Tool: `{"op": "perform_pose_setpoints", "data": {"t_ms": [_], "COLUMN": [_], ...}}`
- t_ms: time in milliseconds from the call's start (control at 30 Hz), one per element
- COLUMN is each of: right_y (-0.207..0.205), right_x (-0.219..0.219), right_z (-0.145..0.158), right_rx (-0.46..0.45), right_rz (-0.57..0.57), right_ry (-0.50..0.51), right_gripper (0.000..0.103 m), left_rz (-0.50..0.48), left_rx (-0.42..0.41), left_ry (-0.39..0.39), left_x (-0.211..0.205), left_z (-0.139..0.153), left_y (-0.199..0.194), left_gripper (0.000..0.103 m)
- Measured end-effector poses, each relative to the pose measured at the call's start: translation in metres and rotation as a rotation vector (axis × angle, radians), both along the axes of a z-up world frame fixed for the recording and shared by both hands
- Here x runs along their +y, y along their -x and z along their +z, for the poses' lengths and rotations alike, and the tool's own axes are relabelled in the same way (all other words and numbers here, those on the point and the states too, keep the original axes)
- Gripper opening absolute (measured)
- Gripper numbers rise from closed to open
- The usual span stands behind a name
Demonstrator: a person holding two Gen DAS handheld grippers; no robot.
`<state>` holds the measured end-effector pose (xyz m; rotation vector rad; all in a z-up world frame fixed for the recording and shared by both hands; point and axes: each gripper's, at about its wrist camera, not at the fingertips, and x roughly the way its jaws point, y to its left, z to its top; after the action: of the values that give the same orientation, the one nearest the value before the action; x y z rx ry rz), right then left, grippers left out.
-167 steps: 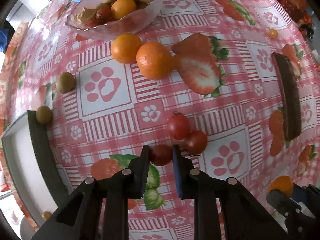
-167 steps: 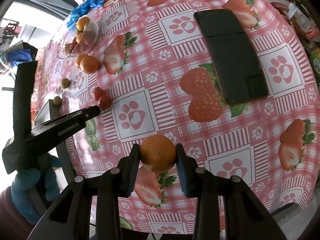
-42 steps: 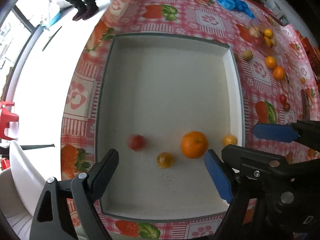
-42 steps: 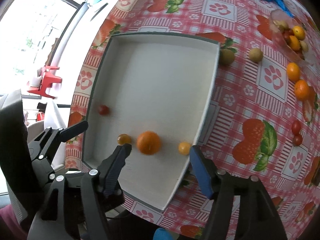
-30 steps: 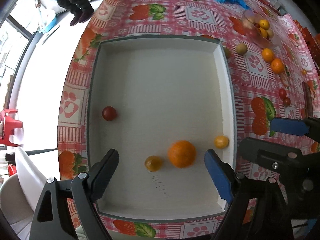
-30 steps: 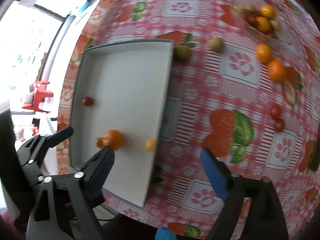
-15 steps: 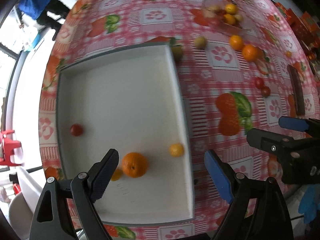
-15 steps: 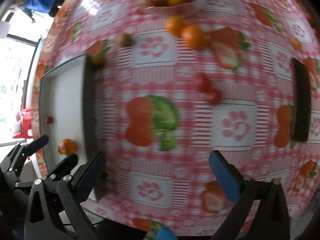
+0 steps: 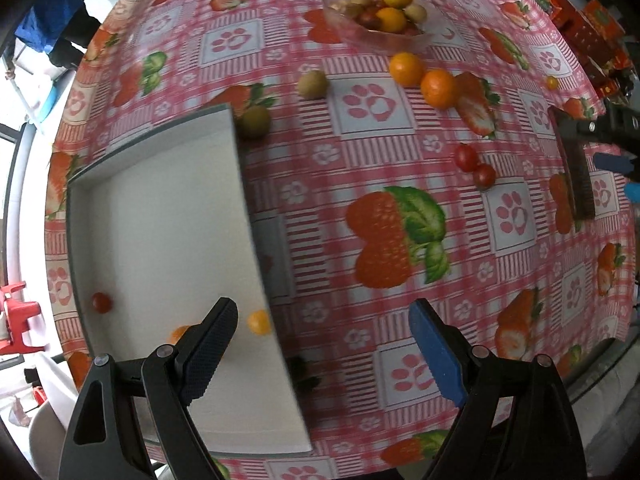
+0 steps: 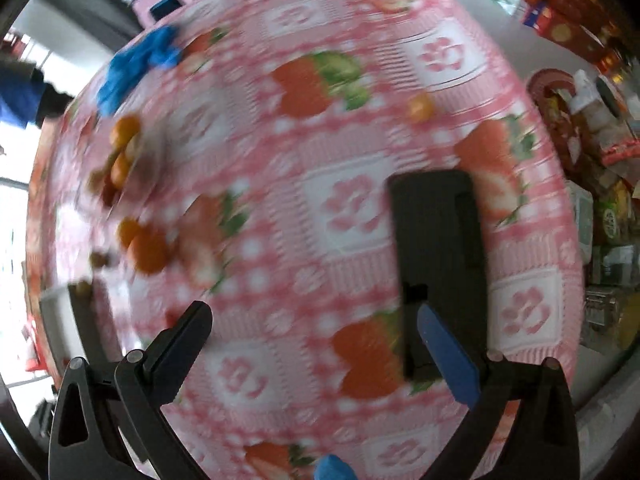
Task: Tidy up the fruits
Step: 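Move both open tools back toward the loose fruits on the tablecloth, then grasp a small orange fruit with the right gripper while the left approaches a small brown fruit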
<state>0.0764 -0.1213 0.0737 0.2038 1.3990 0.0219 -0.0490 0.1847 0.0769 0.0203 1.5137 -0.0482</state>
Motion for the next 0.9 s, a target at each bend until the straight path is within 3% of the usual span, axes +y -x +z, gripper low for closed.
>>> {"op": "perform_pose_setpoints", "data": {"t_ms": [400, 500, 800, 867, 900], "right_y": [-0.077, -0.089, -0.120, -0.124, -0.125], "right_x": [-0.065, -0.075, -0.074, -0.068, -0.065], "right_z": [-0.012, -0.021, -0.039, -0.039, -0.038], "right_rx": [-0.092, -0.087, -0.081, -0.087, -0.093], "right_rz": [-0.146, -0.174, -0.138, -0.113, -0.099], "right_ry": [0.016, 0.022, 0.058, 0.091, 0.106], "right_gripper": [0.098, 0.088, 0.078, 0.071, 0.057], "left_rz": [0.071, 0.087, 0.113, 0.123, 0.128], "left_rx": [0.023, 0.029, 0.071, 0.066, 0.059], "left_ry": [-0.011, -0.021, -0.055, -0.061, -0.065], "left_x": [-0.028, -0.030, -0.039, -0.037, -0.036], "left_z": [-0.003, -0.005, -0.018, -0.017, -0.016], "left_y": [-0.008, -0.007, -0.005, -0.007, -0.010], "left_gripper": [0.088, 0.088, 0.088, 0.088, 0.088]}}
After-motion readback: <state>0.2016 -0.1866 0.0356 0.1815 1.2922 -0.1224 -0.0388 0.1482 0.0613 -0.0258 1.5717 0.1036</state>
